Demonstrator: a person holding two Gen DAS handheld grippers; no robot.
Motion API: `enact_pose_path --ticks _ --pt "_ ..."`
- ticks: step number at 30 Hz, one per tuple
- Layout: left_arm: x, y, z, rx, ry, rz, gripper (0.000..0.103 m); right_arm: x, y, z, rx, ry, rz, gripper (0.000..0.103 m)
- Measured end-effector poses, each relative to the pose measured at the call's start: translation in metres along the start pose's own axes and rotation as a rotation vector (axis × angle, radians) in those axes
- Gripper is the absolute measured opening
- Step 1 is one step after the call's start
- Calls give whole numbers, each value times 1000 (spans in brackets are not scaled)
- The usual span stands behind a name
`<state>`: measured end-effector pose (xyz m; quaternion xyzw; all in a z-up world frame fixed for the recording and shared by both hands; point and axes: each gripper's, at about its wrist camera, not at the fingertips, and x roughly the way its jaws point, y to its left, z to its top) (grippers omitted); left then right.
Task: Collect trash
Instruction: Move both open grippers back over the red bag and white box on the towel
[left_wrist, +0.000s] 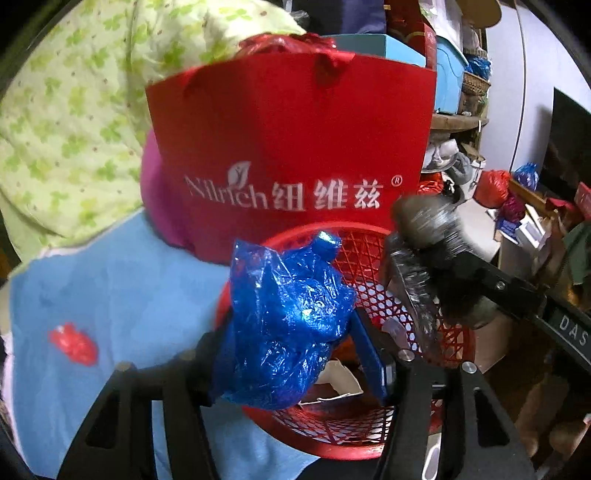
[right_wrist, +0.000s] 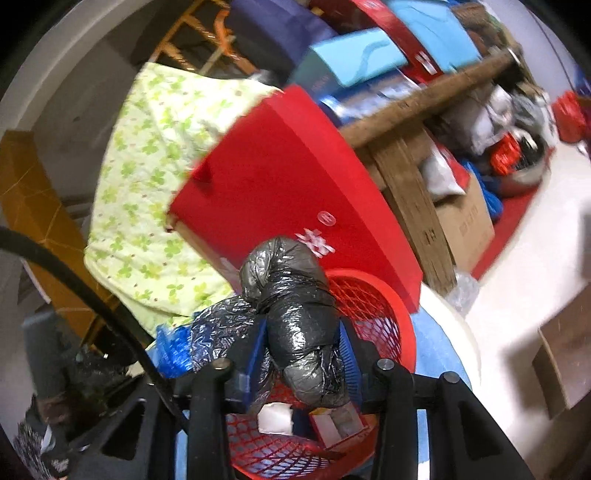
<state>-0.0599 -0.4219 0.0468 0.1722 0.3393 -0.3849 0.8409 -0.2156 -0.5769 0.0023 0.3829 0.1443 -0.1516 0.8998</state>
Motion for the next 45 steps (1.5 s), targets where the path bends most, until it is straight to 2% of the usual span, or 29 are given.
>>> enact_pose_path --ticks 1,2,8,14,21,26,32,39,45 --pt "2 2 -3 -4 9 -13 64 2 -3 -1 19 5 -1 65" --pt "4 4 -5 -8 14 -17 65 3 -4 -2 29 2 -7 68" --pt "-11 22 -13 -49 -16 -36 67 -8 11 -6 -46 -25 -10 68" --pt "-52 55 -31 -61 -104 16 71 -18 54 -16 -143 -40 -17 68" --pt "-89 127 -75 -125 -131 175 71 -8 147 -45 -301 -12 46 68" --pt "-118 194 -120 -244 -139 318 71 18 230 -86 -453 75 112 68" --pt "-142 266 -176 -398 -134 444 71 47 299 -143 -572 201 186 68" --pt "-153 325 -238 -559 -95 536 71 66 335 -194 -637 317 216 68" --pt "-152 344 -265 -650 -81 568 71 72 346 -223 -687 368 192 68"
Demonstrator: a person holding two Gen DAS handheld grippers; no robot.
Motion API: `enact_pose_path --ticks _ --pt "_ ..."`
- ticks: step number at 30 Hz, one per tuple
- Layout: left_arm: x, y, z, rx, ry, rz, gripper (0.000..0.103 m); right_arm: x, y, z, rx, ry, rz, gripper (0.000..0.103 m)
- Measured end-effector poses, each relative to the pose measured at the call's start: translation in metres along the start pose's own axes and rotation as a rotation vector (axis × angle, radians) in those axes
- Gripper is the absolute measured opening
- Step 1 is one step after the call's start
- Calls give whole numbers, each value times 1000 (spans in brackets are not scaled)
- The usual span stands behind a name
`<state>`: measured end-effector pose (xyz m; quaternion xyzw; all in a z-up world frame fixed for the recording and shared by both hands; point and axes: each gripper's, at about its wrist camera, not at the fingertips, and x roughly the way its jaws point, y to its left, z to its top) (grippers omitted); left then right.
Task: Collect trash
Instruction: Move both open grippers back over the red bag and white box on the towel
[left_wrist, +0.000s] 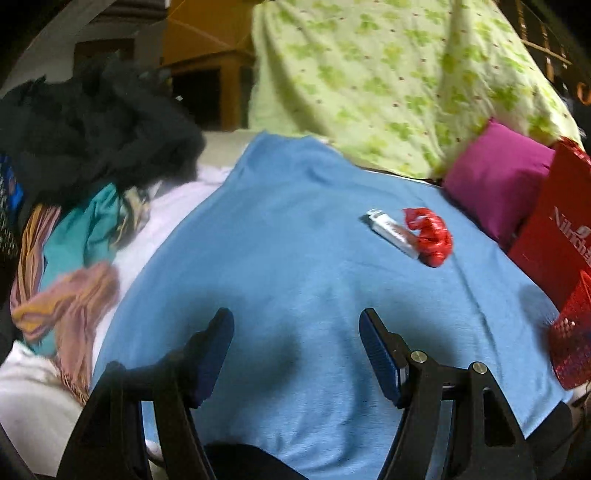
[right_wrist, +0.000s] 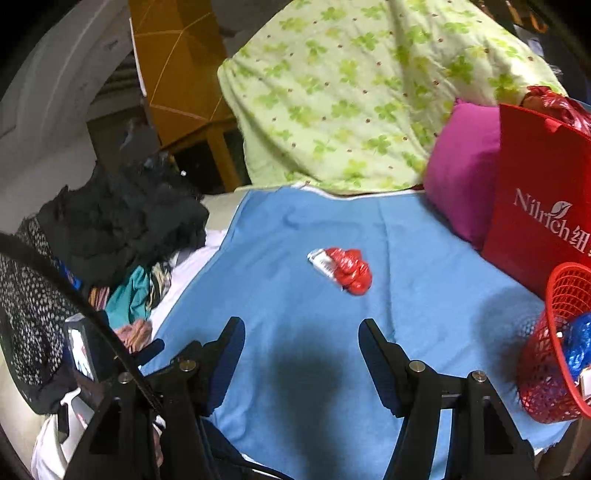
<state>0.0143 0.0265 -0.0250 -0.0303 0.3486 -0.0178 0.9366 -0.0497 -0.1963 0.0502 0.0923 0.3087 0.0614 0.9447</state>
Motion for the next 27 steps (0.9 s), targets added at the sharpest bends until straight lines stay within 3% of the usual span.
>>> enact_pose_path --ticks 5,11,14,16,27 --pt "14 -2 -11 -19 -3 18 71 10 1 -4 -9 38 -17 68" --pt "21 -9 -24 -74 -63 -32 71 23 -7 -14 -13 72 -54 68" --pt "27 -22 -38 -18 -117 -16 71 29 -21 -21 3 81 -99 68" --pt "36 -29 -44 34 -100 3 71 32 -30 -26 24 91 -112 68" --pt "37 -35 -49 53 -113 7 72 44 -48 -32 62 119 -141 68"
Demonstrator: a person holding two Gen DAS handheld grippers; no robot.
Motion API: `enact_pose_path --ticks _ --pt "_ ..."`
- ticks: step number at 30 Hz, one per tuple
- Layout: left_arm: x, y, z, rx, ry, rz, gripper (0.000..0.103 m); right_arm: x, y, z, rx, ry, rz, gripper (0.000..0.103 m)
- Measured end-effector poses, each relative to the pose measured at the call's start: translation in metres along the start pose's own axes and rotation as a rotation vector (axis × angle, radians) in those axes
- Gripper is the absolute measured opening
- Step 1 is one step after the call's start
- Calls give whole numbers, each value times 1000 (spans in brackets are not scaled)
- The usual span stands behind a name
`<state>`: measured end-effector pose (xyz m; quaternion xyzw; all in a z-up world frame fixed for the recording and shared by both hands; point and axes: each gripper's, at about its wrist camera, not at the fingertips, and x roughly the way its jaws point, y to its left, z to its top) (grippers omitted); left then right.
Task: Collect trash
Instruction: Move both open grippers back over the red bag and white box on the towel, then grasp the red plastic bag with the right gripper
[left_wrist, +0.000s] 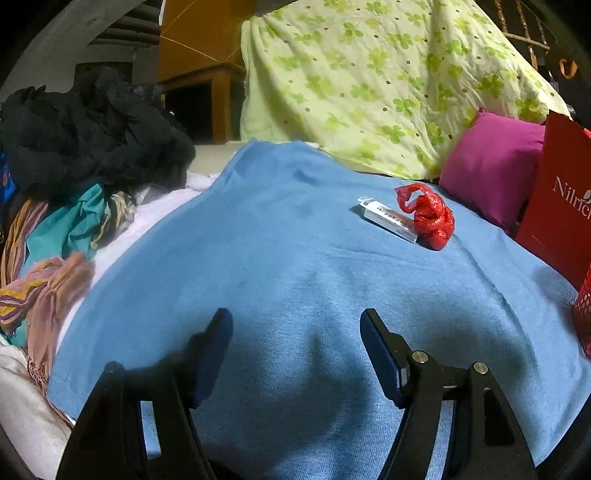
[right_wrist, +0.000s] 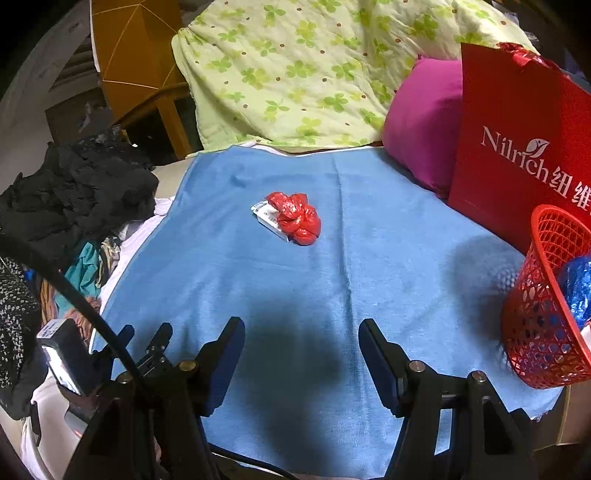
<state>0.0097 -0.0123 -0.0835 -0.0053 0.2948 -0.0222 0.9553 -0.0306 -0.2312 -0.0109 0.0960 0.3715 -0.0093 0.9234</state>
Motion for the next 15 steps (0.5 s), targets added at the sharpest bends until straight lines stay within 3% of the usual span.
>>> enact_pose_path --ticks 15 --pt "3 3 -2 -23 28 -25 72 39 1 0 -2 45 33 68"
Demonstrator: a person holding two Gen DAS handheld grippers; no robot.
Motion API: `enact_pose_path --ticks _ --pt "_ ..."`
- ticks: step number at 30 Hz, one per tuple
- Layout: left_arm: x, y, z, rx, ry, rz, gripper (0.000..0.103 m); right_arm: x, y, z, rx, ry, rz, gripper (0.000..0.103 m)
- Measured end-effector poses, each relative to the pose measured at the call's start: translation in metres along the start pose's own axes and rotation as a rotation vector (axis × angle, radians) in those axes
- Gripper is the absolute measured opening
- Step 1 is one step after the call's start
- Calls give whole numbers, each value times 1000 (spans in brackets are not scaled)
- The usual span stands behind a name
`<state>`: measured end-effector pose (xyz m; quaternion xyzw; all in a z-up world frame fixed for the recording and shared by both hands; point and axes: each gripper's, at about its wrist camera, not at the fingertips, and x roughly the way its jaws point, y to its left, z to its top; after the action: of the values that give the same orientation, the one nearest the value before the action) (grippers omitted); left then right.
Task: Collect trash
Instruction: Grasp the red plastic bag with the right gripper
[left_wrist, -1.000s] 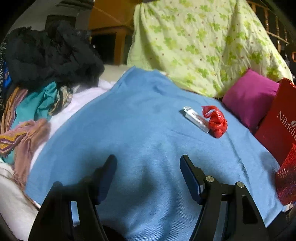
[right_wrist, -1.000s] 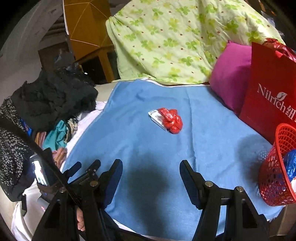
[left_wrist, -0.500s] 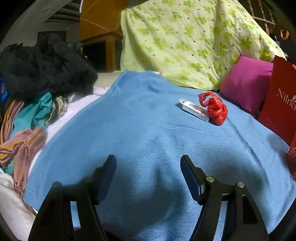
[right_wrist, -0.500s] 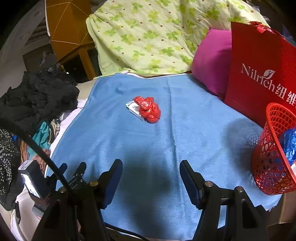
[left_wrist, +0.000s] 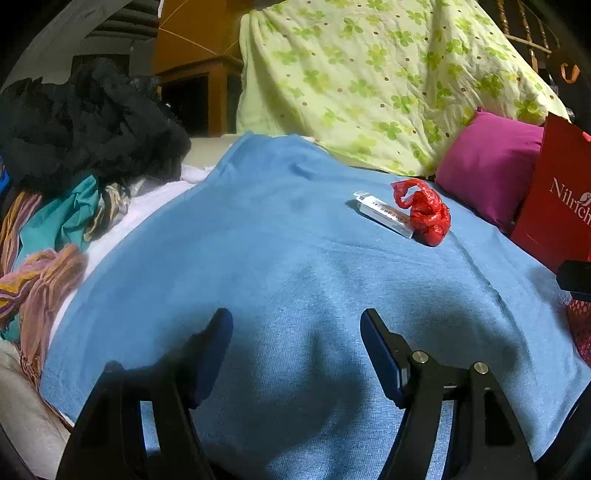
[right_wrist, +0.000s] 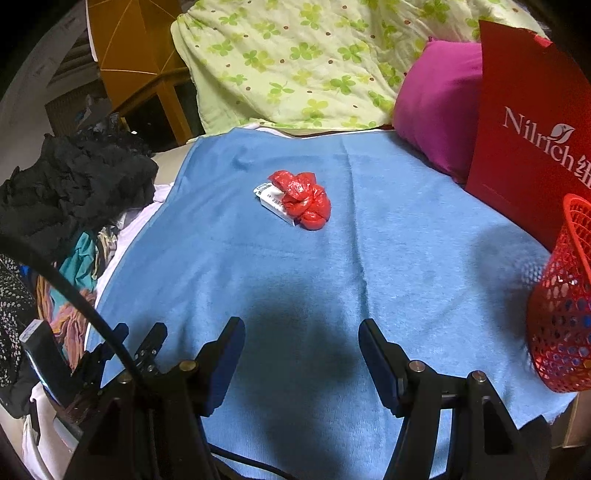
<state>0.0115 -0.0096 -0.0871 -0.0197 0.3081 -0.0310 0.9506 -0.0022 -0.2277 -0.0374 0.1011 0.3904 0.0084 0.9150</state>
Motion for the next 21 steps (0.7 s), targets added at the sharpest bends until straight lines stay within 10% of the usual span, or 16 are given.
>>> enact_pose_path --ticks 21 --pt "37 -9 -6 26 100 45 72 111 -42 88 27 -59 169 68"
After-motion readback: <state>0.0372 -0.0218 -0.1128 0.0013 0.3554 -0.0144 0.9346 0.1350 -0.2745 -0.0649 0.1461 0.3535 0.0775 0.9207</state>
